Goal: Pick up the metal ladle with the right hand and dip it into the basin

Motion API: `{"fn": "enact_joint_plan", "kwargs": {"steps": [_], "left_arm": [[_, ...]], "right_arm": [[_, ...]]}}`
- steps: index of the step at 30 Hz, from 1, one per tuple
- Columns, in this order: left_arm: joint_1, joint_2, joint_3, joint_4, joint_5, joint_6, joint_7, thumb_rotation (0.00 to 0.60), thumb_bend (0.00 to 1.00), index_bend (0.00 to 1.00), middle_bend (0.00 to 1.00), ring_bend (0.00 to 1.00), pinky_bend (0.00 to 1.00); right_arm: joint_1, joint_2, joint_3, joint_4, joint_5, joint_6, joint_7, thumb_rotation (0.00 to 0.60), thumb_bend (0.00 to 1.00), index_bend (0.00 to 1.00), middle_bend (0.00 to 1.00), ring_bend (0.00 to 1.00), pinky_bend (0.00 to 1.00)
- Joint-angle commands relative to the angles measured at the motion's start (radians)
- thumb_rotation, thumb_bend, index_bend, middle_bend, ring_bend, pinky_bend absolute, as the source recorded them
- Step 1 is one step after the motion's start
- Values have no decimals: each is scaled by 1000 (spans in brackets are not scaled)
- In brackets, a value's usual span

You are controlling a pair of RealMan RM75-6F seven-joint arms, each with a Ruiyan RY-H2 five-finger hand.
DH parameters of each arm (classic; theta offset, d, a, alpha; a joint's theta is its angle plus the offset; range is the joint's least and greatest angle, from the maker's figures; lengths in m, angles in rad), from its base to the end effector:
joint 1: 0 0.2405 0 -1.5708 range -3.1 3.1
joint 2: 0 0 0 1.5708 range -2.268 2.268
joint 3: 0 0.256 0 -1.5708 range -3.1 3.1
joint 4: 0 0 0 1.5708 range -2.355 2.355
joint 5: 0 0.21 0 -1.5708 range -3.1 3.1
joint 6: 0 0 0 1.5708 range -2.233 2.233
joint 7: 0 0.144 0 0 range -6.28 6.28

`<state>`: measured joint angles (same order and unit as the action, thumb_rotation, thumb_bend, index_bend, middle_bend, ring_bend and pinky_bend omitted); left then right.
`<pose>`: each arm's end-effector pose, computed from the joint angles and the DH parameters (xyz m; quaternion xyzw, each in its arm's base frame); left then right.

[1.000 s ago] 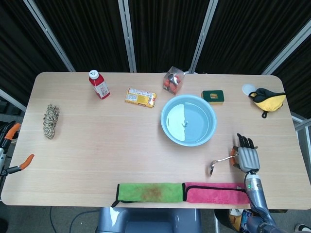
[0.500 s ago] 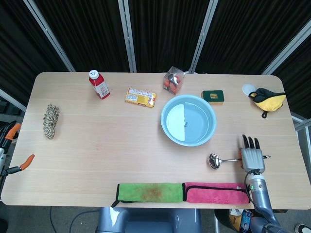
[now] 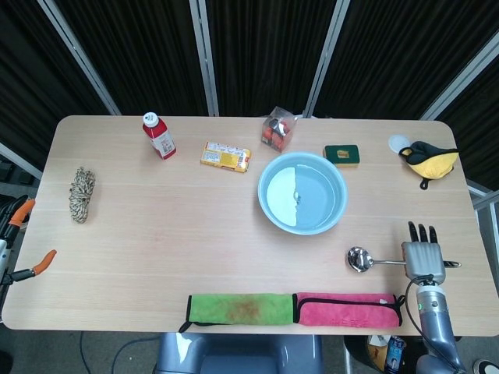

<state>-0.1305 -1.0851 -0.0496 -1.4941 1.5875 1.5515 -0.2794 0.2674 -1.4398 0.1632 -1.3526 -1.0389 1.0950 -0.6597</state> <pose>-0.3114 0.1965 0.1853 -0.5917 -0.3749 -0.4718 0.5355 -0.3523 -0.2524 0.0580 0.6584 -0.3749 0.1161 0.6422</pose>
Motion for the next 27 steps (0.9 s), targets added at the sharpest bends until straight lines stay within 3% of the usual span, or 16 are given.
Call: {"fn": "enact_joint_plan", "kwargs": {"steps": [1, 15, 27], "left_arm": [[0, -1, 1, -1, 2, 2, 0, 293, 267, 25, 0, 0, 0], [-5, -6, 12, -10, 25, 1, 14, 293, 266, 25, 0, 0, 0], [-4, -5, 14, -13, 27, 5, 13, 291, 268, 26, 0, 0, 0]], "right_arm": [[-13, 55, -5, -56, -4, -6, 66, 600, 537, 798, 39, 0, 0], [-33, 249, -37, -238, -77, -30, 282, 600, 565, 806, 52, 0, 0], [-32, 336, -51, -298, -111, -17, 357, 600, 567, 809, 56, 0, 0]]}}
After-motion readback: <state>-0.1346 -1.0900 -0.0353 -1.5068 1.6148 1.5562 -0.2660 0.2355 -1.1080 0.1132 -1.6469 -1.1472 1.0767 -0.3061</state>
